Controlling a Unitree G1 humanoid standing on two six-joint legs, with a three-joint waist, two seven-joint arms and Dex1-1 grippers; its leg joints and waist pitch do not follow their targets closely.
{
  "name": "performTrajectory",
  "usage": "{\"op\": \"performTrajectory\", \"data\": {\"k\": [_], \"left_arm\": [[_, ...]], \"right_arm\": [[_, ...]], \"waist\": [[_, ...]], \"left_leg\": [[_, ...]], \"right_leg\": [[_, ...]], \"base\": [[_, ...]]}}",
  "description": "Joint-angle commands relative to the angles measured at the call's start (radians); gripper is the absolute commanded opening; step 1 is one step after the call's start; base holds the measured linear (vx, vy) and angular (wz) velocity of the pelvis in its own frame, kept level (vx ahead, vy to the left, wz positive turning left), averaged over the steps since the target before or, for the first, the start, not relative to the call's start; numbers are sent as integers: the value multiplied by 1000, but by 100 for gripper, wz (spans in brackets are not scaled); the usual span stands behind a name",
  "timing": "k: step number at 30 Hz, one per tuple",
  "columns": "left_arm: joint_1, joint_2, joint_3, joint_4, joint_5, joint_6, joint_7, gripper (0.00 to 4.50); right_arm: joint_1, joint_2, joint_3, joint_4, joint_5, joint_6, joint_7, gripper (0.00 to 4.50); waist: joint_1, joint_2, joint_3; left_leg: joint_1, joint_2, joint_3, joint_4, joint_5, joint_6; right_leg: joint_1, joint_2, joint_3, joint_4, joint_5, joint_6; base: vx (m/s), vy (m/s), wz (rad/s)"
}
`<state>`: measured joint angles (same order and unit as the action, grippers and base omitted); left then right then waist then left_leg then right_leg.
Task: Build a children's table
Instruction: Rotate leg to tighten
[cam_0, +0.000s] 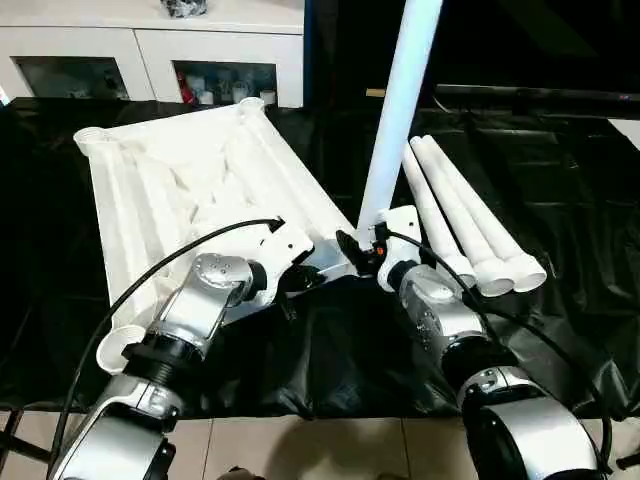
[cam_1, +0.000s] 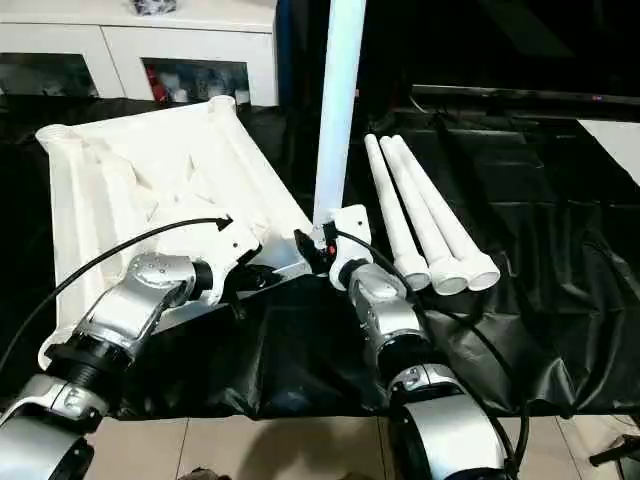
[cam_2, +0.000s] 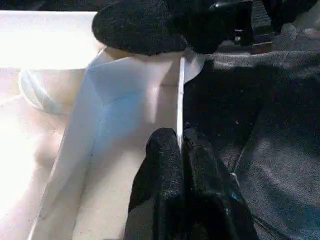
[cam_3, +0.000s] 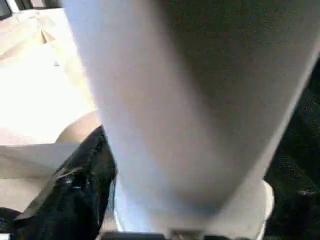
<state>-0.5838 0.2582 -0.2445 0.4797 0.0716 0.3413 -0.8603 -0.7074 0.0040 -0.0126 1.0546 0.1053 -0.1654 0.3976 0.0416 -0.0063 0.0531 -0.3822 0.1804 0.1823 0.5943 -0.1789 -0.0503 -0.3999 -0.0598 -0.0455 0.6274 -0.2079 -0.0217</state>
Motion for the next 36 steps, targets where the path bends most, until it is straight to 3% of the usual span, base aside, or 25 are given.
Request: {"op": "performTrajectory", "data": {"k": [1,10,11,16,21,24,30,36], "left_arm": [[5,-25,-18,-48,-45,-38,-26,0],[16,63,-24,-51,-67,-104,-184,0],[18,77,-25,-52,-77,-120,-221,0],[19,137,-46,-23,-75,-181,-337,0],[26,172,-62,-7,-77,-210,-414,0],[28,183,-70,-5,-79,-221,-445,0],[22,201,-83,16,-85,-251,-502,0],[22,201,-77,25,-84,-248,-508,0]], "right_arm": [[15,32,46,32,-19,18,74,400],[53,-86,77,-61,0,-20,389,406],[63,-110,90,-86,4,-20,457,406],[111,-199,163,-194,13,7,721,406],[130,-236,205,-249,7,29,833,406],[138,-244,216,-274,14,46,878,373],[160,-262,239,-336,31,110,954,329],[163,-255,233,-336,35,132,952,287]], "waist": [[5,2,-65],[6,4,-63],[8,2,-63],[25,7,-66],[41,9,-65],[46,7,-65],[51,4,-66],[49,5,-64]], "left_leg": [[15,52,-17,-69,-163,51],[14,55,-17,-67,-164,78],[15,54,-17,-67,-167,79],[16,59,-13,-62,-131,106],[19,61,-14,-64,-158,85],[21,61,-14,-66,-172,63],[18,59,-13,-65,-146,78],[21,61,-15,-68,-180,50]], "right_leg": [[51,-86,47,-73,-66,-250],[51,-87,46,-72,-62,-267],[54,-85,45,-74,-63,-265],[50,-80,41,-63,5,-280],[48,-85,43,-67,-54,-270],[47,-85,44,-68,-75,-265],[48,-84,43,-65,-32,-265],[46,-86,44,-70,-99,-258]], "base": [[0,0,0],[0,0,0],[0,0,0],[0,0,0],[0,0,0],[0,0,0],[0,0,0],[0,0,0]]}}
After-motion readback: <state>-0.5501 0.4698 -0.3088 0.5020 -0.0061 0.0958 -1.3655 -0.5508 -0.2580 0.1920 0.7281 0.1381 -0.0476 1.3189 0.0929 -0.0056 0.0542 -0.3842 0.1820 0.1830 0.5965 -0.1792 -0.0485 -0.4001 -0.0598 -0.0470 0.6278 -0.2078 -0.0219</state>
